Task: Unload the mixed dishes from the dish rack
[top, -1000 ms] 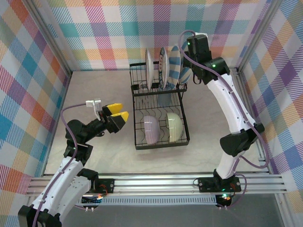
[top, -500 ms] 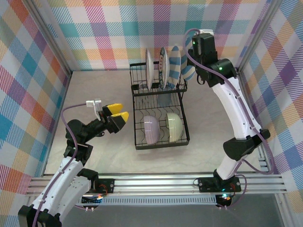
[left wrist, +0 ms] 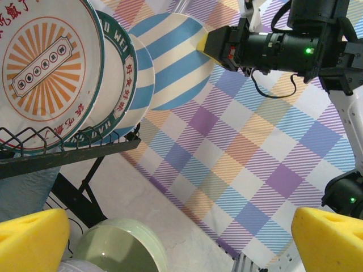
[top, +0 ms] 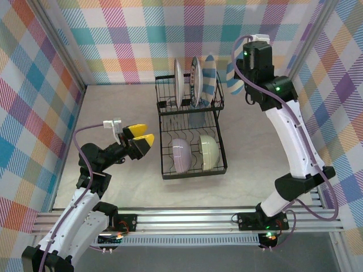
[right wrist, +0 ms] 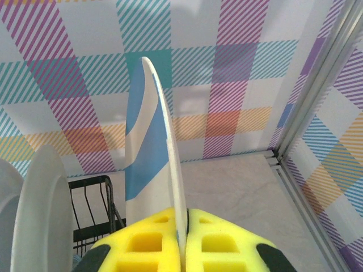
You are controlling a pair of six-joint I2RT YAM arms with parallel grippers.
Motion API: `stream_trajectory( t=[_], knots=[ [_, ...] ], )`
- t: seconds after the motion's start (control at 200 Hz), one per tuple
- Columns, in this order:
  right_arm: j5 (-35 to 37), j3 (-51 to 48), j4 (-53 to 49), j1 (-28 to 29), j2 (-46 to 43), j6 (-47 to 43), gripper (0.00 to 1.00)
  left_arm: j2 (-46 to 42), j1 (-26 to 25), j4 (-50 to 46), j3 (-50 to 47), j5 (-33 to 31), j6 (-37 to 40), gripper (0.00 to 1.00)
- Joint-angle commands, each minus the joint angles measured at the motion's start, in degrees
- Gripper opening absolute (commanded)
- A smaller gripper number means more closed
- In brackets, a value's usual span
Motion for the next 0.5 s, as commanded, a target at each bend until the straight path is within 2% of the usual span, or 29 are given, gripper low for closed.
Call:
stream_trajectory(
  t=[0.0,0.495],
  knots=[
    [1.1,-1.4,2.5,-1.0,-3.8,1.6,0.00,-0.1,-0.6,0.4,0.4,1.3,1.1,1.00],
    [-2.8,-14.5,0.3,-2.8,-20.1,8.2,0.00,1.4,-0.6,-1.1,1.2,1.8,1.1,1.00]
  ],
)
